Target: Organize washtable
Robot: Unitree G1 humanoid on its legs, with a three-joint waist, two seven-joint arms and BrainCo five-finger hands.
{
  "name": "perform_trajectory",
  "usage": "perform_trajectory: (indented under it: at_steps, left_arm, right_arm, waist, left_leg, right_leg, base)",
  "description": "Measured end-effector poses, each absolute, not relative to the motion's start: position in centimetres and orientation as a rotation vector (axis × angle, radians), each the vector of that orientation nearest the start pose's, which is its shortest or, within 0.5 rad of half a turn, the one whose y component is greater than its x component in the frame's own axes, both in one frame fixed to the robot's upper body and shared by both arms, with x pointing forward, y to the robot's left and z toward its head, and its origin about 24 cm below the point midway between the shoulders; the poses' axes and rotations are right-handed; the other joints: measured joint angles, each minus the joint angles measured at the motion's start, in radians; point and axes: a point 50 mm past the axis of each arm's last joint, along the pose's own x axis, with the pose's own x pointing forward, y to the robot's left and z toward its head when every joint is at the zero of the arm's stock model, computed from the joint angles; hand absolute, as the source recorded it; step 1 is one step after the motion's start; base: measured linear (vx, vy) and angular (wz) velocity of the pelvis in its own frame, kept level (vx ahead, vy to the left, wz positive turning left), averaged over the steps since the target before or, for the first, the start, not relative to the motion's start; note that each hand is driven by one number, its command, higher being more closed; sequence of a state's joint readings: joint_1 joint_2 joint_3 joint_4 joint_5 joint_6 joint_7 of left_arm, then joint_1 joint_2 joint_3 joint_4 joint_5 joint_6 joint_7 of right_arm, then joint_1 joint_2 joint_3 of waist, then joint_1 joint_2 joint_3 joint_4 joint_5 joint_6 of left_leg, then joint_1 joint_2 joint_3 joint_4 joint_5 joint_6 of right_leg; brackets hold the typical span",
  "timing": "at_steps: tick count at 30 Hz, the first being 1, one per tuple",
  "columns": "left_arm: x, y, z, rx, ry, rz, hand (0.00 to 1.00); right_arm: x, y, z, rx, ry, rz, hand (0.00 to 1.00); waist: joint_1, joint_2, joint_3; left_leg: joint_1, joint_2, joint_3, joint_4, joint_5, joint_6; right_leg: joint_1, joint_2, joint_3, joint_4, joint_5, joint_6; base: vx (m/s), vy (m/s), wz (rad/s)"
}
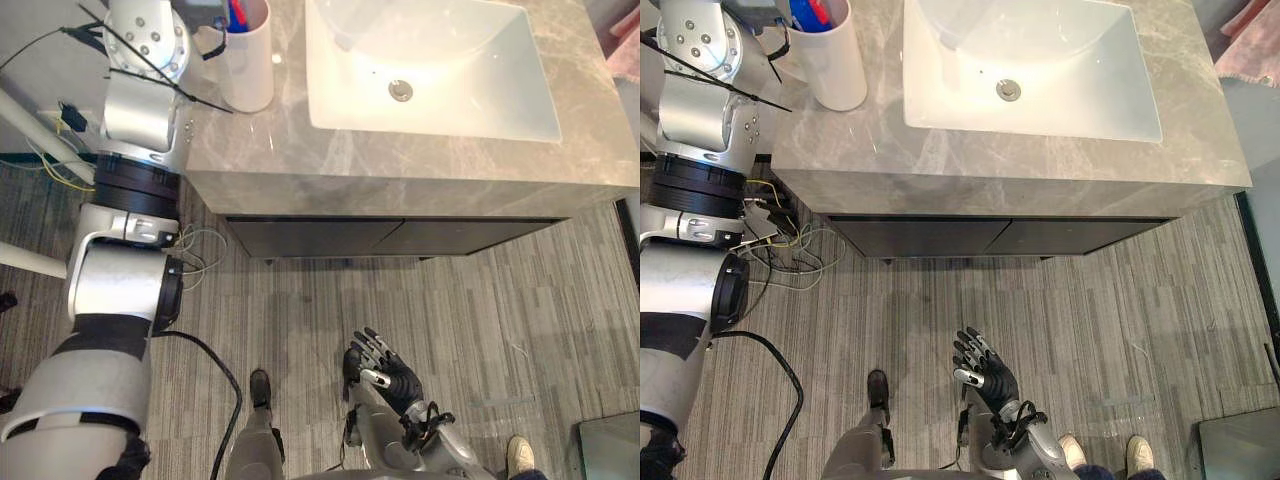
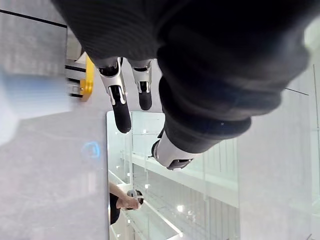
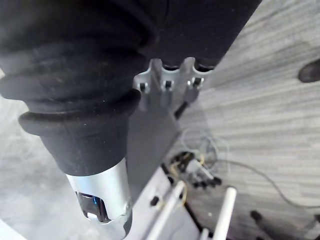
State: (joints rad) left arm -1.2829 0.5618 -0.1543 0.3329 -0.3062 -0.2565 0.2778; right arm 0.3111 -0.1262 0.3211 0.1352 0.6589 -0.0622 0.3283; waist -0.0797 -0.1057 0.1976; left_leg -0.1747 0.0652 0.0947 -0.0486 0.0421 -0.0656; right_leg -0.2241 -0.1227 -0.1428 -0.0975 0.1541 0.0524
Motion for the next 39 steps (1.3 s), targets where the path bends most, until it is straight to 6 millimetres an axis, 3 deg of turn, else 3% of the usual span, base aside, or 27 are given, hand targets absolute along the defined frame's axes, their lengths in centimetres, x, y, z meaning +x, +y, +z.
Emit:
perform_trajectory:
  at_steps: [2, 4, 11, 20, 29, 31, 35, 39]
  left_arm:
    - [31.3, 15.2, 40.1, 0.118, -1.195, -0.015, 1.0]
    - [31.3, 15.1, 37.5, 0.137, -1.157, -0.066, 1.0]
    - [31.5, 15.5, 31.4, 0.061, -1.03, -0.091, 1.0]
    - [31.7, 15.1, 25.7, 0.042, -0.85, -0.157, 1.0]
    - [34.0, 14.2, 21.0, 0.127, -0.61, -0.189, 1.0]
    - [34.4, 14.3, 20.8, 0.133, -0.585, -0.182, 1.0]
    - [35.1, 14.0, 23.2, 0.194, -0.635, -0.189, 1.0]
    - [35.5, 14.1, 23.7, 0.202, -0.637, -0.181, 1.0]
  right_arm:
    - [15.9, -10.6, -4.3, 0.625, 0.368, 0.382, 0.0]
    - [15.7, -10.7, -4.7, 0.624, 0.387, 0.375, 0.0]
    - [14.7, -10.9, -6.2, 0.624, 0.46, 0.347, 0.0]
    - [14.6, -11.1, -6.4, 0.594, 0.47, 0.344, 0.0]
    - [14.7, -11.8, -6.4, 0.578, 0.465, 0.32, 0.0]
    - [14.7, -11.7, -6.4, 0.579, 0.464, 0.32, 0.0]
    - [14.9, -11.7, -6.2, 0.579, 0.457, 0.32, 0.0]
    - [15.0, -11.8, -6.2, 0.576, 0.454, 0.305, 0.0]
  waist:
    - [0.008, 0.017, -0.028]
    - [0.017, 0.031, -0.051]
    - [0.04, 0.029, -0.113]
    - [0.042, 0.027, -0.128]
    - [0.041, 0.019, -0.124]
    - [0.041, 0.012, -0.119]
    - [0.041, -0.016, -0.095]
    - [0.038, -0.02, -0.075]
  left_leg:
    - [0.002, 0.0, -0.006, 0.001, 0.0, 0.0]
    - [0.017, 0.001, -0.018, 0.003, 0.0, 0.0]
    - [0.015, 0.002, -0.05, -0.018, 0.016, -0.009]
    - [0.013, 0.001, -0.064, -0.02, 0.021, -0.008]
    - [-0.013, 0.006, -0.067, -0.003, 0.02, -0.008]
    - [-0.013, 0.008, -0.065, -0.003, 0.02, -0.009]
    - [-0.026, 0.011, -0.05, -0.003, 0.021, -0.009]
    - [-0.031, 0.009, -0.041, -0.002, 0.021, -0.009]
  right_leg:
    - [0.006, 0.0, -0.007, 0.0, 0.0, 0.0]
    - [0.03, 0.0, -0.021, 0.0, -0.001, 0.001]
    - [0.034, 0.0, -0.049, -0.001, -0.014, 0.013]
    - [0.038, -0.001, -0.063, -0.001, -0.011, 0.016]
    - [0.026, 0.002, -0.069, -0.001, -0.01, 0.014]
    - [0.021, 0.005, -0.063, -0.001, -0.009, 0.013]
    - [-0.001, 0.007, -0.047, -0.001, 0.001, 0.008]
    - [-0.01, 0.006, -0.041, 0.0, 0.002, 0.009]
  base:
    - [-0.01, -0.007, 0.1]
    - [-0.02, -0.004, 0.15]
    - [-0.05, -0.005, 0.12]
    - [0.02, 0.002, 0.05]
    - [-0.02, 0.002, 0.01]
    - [-0.03, -0.005, -0.09]
    - [-0.02, -0.001, -0.11]
    - [0.01, 0.004, -0.07]
